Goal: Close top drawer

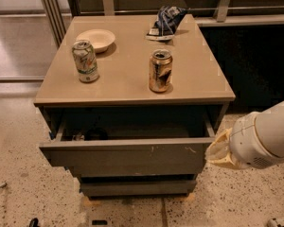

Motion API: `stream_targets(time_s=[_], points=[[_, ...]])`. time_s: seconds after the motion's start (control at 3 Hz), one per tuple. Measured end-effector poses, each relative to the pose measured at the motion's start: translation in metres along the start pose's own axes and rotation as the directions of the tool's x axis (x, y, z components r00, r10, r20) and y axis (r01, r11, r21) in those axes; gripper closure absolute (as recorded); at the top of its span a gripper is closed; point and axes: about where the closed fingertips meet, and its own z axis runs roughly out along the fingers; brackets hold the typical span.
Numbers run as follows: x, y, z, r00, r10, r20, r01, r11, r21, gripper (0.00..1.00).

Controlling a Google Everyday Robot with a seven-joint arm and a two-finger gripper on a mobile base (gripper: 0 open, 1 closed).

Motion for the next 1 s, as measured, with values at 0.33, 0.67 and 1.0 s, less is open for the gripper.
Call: stream_targets(time_s=[0.33,0.67,1.0], points=[[0.013,0.007,0.052,0.998,-0.042,0.038,0.042,0.9991,-0.004,1.0],[0.025,0.005,0.113,0.993,-0.074,0.094,0.075,0.9971,-0.012,1.0],[0.025,0.005,0.113,0.993,-0.074,0.094,0.075,0.9971,-0.012,1.0]])
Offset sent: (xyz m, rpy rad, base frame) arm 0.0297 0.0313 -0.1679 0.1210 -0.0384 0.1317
